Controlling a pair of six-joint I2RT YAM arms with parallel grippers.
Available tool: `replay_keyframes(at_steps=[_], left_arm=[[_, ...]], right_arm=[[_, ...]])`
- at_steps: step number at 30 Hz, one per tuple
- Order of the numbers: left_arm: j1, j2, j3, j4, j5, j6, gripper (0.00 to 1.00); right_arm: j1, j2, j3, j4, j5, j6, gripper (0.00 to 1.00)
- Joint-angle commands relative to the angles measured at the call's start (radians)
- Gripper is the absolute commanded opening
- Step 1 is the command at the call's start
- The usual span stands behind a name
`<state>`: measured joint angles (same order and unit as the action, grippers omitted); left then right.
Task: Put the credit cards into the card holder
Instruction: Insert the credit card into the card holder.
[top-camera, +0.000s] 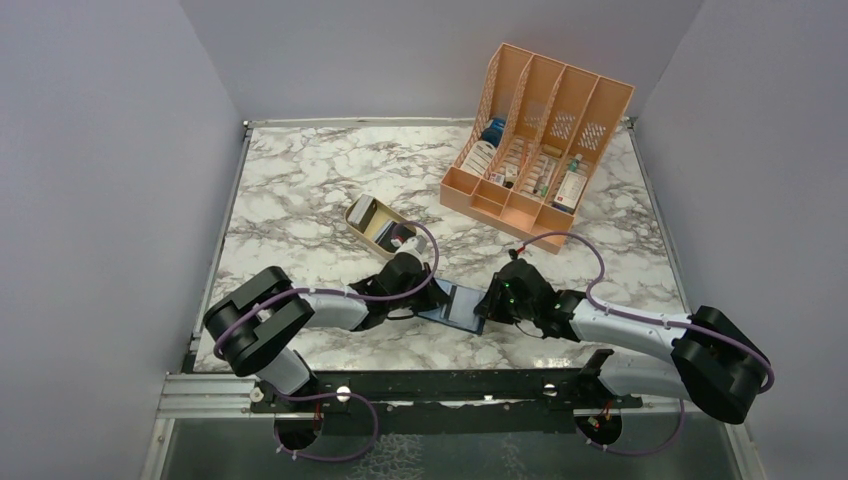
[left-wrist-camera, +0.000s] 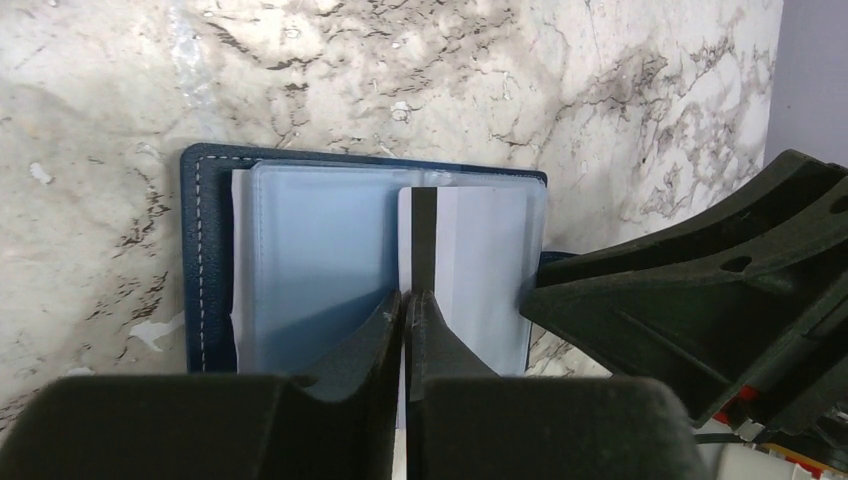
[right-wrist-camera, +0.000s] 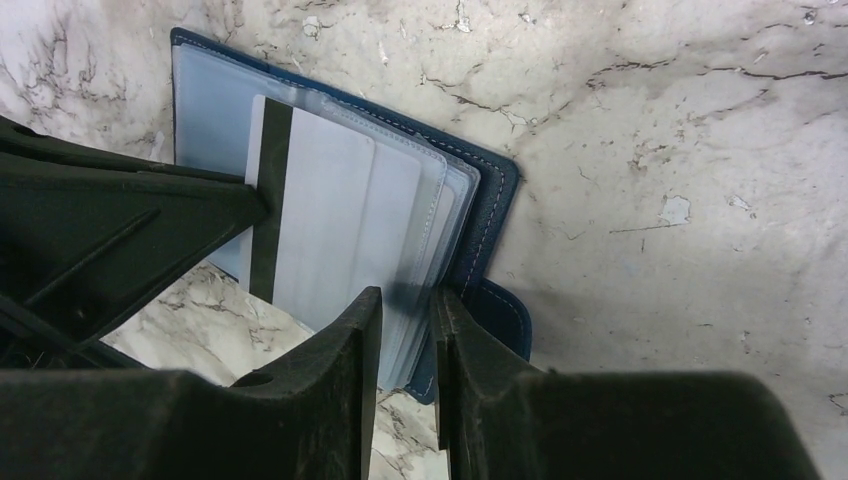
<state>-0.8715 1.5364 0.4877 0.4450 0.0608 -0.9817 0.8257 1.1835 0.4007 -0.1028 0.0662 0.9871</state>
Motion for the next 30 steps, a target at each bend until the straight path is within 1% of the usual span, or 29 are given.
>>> replay_keyframes(at_steps=[1, 4, 6, 8, 11, 16, 17, 19, 21, 26, 27, 30], left_arm=[[-0.018, 0.018, 0.015, -0.003, 0.013, 0.010, 0.11], [-0.018, -0.009, 0.015, -0.003, 0.018, 0.043, 0.25], [-0.018, -0.024, 0.015, -0.003, 0.024, 0.054, 0.30], [-0.020, -0.027, 0.014, 0.005, 0.033, 0.060, 0.31], [-0.020, 0.000, 0.012, 0.039, 0.067, 0.047, 0.22], [-0.027, 0.046, 0.022, 0.088, 0.113, 0.024, 0.18], [-0.029, 0.049, 0.026, 0.094, 0.120, 0.024, 0.15], [-0.037, 0.052, 0.036, 0.108, 0.137, 0.028, 0.06], [-0.045, 0.049, 0.044, 0.120, 0.146, 0.029, 0.00], [-0.063, 0.047, 0.047, 0.154, 0.158, 0.050, 0.00], [-0.064, 0.047, 0.046, 0.155, 0.158, 0.048, 0.02], [-0.064, 0.037, 0.041, 0.161, 0.155, 0.047, 0.11]], right_arm=[[0.009, 0.002, -0.022, 0.007, -0.033, 0.014, 0.25], [0.009, -0.013, -0.010, -0.024, -0.020, 0.001, 0.26], [0.009, -0.027, 0.002, -0.055, -0.001, -0.006, 0.26], [0.009, -0.041, 0.002, -0.063, 0.009, -0.010, 0.24], [0.009, -0.045, -0.012, -0.042, 0.005, -0.006, 0.23], [0.009, 0.000, -0.014, -0.011, 0.003, -0.014, 0.23], [0.009, 0.008, -0.010, -0.008, 0.003, -0.017, 0.23], [0.009, 0.020, -0.005, 0.000, 0.009, -0.026, 0.22], [0.009, 0.027, -0.005, 0.011, 0.022, -0.034, 0.20], [0.009, 0.023, 0.008, 0.021, 0.049, -0.070, 0.19], [0.009, 0.024, 0.011, 0.021, 0.057, -0.076, 0.19], [0.009, 0.027, 0.021, 0.021, 0.077, -0.108, 0.19]])
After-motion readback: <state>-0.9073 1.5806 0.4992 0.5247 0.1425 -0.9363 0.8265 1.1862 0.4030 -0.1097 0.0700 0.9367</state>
